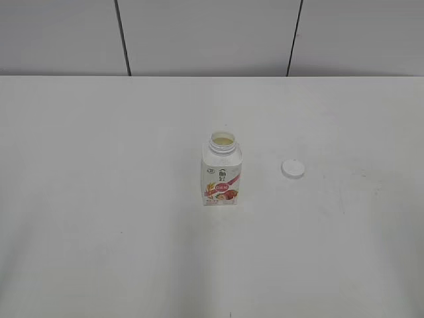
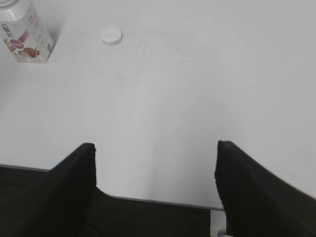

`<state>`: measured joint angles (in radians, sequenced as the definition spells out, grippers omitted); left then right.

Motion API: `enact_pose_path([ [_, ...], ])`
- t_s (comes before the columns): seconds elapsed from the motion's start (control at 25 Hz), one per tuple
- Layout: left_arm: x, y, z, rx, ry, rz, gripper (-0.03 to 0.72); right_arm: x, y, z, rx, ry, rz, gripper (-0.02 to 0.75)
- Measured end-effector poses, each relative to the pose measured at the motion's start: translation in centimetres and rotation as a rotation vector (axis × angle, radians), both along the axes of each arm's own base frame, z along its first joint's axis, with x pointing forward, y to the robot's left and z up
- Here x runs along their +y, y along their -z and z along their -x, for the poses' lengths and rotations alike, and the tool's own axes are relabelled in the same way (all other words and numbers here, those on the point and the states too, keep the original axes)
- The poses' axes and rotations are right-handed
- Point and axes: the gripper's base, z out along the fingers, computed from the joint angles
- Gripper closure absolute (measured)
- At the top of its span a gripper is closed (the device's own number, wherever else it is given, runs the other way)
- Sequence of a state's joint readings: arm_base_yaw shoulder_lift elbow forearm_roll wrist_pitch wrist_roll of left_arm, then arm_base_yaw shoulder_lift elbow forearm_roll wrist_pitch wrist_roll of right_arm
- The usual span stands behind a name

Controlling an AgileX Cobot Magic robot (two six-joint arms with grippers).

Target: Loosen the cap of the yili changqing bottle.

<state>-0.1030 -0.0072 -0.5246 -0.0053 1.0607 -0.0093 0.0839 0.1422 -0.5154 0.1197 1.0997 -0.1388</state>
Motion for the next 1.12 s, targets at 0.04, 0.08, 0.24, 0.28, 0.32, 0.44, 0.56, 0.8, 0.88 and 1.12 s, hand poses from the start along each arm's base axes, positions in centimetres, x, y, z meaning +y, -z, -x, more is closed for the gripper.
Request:
enact_pose_path([
  [0.04,0.0,0.0,0.0,0.000,0.000,0.000,0.143,0.0,0.0,0.3,-0.022,0.000,-0.002,0.148],
  [0.08,0.0,0.0,0.0,0.000,0.000,0.000,0.144,-0.1,0.0,0.7,-0.043,0.000,-0.004,0.149],
  [0.24,0.0,0.1,0.0,0.002,0.000,0.000,0.144,-0.2,0.0,1.9,-0.122,0.000,-0.010,0.149],
  [0.28,0.0,0.1,0.0,0.002,0.000,0.000,0.144,-0.2,0.0,2.2,-0.139,0.000,-0.012,0.149],
  [0.32,0.0,0.1,0.0,0.002,0.000,0.000,0.144,-0.2,0.0,2.3,-0.146,0.000,-0.012,0.150],
  [0.44,0.0,0.1,0.0,0.002,0.000,0.000,0.144,-0.2,0.0,2.3,-0.147,0.001,-0.014,0.150],
  [0.56,0.0,0.1,0.0,0.002,0.000,0.000,0.144,-0.2,0.0,2.3,-0.147,0.002,-0.016,0.150],
  [0.8,0.0,0.1,0.0,0.002,0.000,0.000,0.144,-0.2,0.0,2.3,-0.146,0.004,-0.020,0.151],
  [0.88,0.0,0.1,0.0,0.002,0.000,0.000,0.144,-0.2,0.0,2.3,-0.146,0.004,-0.020,0.151],
  [1.12,0.0,0.0,0.0,0.001,0.000,0.000,0.144,-0.2,0.0,2.3,-0.147,0.004,-0.021,0.151],
])
